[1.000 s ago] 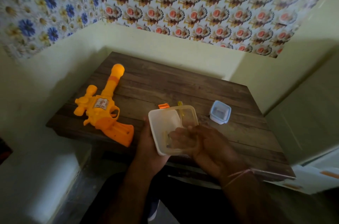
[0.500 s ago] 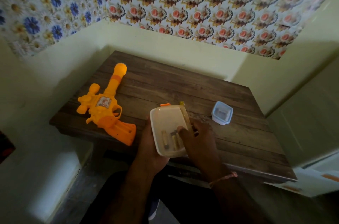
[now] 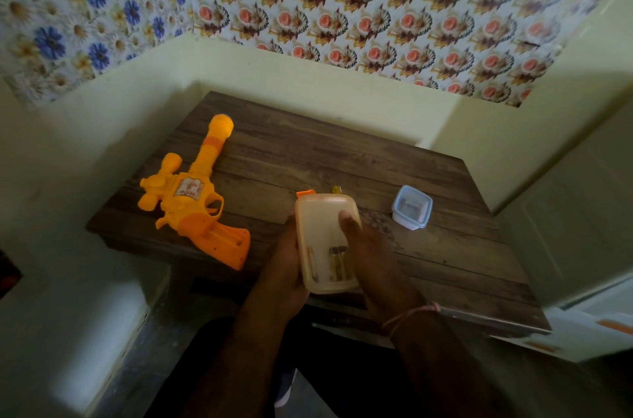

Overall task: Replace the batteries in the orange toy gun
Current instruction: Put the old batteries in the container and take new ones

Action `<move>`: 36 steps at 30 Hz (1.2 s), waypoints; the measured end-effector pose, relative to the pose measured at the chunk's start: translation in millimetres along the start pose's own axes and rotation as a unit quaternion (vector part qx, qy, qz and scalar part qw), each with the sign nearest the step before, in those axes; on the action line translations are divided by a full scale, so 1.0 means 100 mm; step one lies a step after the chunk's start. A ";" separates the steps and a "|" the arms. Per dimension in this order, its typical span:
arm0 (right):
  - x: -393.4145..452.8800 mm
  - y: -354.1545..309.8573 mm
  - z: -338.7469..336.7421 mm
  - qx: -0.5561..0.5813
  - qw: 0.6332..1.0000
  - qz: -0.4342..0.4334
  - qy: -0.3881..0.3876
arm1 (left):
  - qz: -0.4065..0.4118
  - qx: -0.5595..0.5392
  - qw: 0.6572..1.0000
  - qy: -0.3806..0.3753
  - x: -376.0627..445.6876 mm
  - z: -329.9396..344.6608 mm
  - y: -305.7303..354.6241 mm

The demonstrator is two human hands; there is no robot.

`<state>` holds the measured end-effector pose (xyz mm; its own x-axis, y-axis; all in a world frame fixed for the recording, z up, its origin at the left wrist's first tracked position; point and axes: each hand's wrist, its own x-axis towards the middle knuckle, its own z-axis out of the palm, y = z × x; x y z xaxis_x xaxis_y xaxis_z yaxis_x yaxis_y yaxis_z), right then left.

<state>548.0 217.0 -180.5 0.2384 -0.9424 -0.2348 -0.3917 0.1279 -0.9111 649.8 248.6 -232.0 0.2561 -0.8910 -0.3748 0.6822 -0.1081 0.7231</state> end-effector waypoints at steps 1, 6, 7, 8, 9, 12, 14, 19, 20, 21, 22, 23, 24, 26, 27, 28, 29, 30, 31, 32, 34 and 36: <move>0.01 0.01 -0.03 -0.001 1.000 -0.012 0.015 | 0.002 0.024 1.000 0.010 -0.01 0.02 0.01; 0.01 0.12 -0.05 -0.074 0.992 -0.032 0.094 | 0.009 0.113 0.991 0.067 -0.08 0.18 0.01; 0.02 0.15 -0.05 -0.097 0.989 -0.035 0.107 | 0.018 0.159 0.983 0.085 -0.10 0.21 0.02; 0.01 0.17 -0.05 -0.110 0.986 -0.043 0.119 | 0.036 0.225 0.967 0.117 -0.14 0.26 0.04; -0.01 0.17 -0.05 -0.112 0.986 -0.047 0.117 | 0.057 0.290 0.943 0.154 -0.16 0.28 0.04; -0.03 0.23 -0.05 -0.099 0.990 -0.038 0.091 | 0.098 0.344 0.917 0.179 -0.21 0.30 0.03; -0.01 0.27 -0.04 -0.089 0.993 -0.027 0.078 | 0.106 0.343 0.915 0.185 -0.20 0.28 0.01; 0.03 0.33 0.00 -0.073 0.995 0.003 0.064 | 0.092 0.312 0.923 0.204 -0.16 0.26 -0.03; 0.03 0.33 0.00 -0.068 0.996 0.007 0.061 | 0.094 0.310 0.923 0.208 -0.15 0.25 -0.03; 0.03 0.32 -0.01 -0.064 0.996 0.014 0.057 | 0.097 0.315 0.920 0.211 -0.14 0.25 -0.03; 0.02 0.31 -0.02 -0.063 0.996 0.023 0.054 | 0.102 0.320 0.917 0.215 -0.13 0.25 -0.03; 0.02 0.31 -0.04 -0.064 0.996 0.028 0.055 | 0.102 0.318 0.918 0.215 -0.14 0.25 -0.02; 0.02 0.31 -0.04 -0.060 0.996 0.033 0.059 | 0.097 0.313 0.921 0.211 -0.12 0.25 -0.03; 0.01 0.31 -0.04 -0.040 0.996 0.044 0.066 | 0.083 0.306 0.928 0.193 -0.12 0.25 -0.04; 0.01 0.32 -0.04 -0.018 0.996 0.048 0.070 | 0.077 0.311 0.929 0.186 -0.13 0.25 -0.04; 0.02 0.32 -0.04 0.011 0.996 0.055 0.070 | 0.074 0.315 0.929 0.178 -0.14 0.26 -0.03; 0.03 0.34 -0.04 0.034 0.995 0.060 0.068 | 0.071 0.321 0.929 0.170 -0.16 0.27 -0.02; 0.03 0.33 -0.05 0.048 0.994 0.062 0.070 | 0.068 0.330 0.928 0.158 -0.18 0.28 0.01; 0.03 0.33 -0.08 0.061 0.993 0.062 0.079 | 0.064 0.344 0.927 0.138 -0.20 0.29 0.02; 0.04 0.33 -0.11 0.080 0.991 0.063 0.088 | 0.060 0.357 0.925 0.115 -0.21 0.30 0.01; 0.02 0.29 -0.20 0.151 0.983 0.073 0.081 | 0.042 0.369 0.925 0.077 -0.22 0.32 -0.04; -0.05 0.26 -0.30 0.207 0.976 0.055 0.032 | 0.042 0.381 0.921 0.073 -0.20 0.33 -0.12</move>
<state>510.3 215.9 -192.4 0.1538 -0.9314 -0.3299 -0.0169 0.3313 -0.9434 613.7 253.6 -214.1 0.4128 -0.8480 -0.3323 -0.0079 -0.3681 0.9297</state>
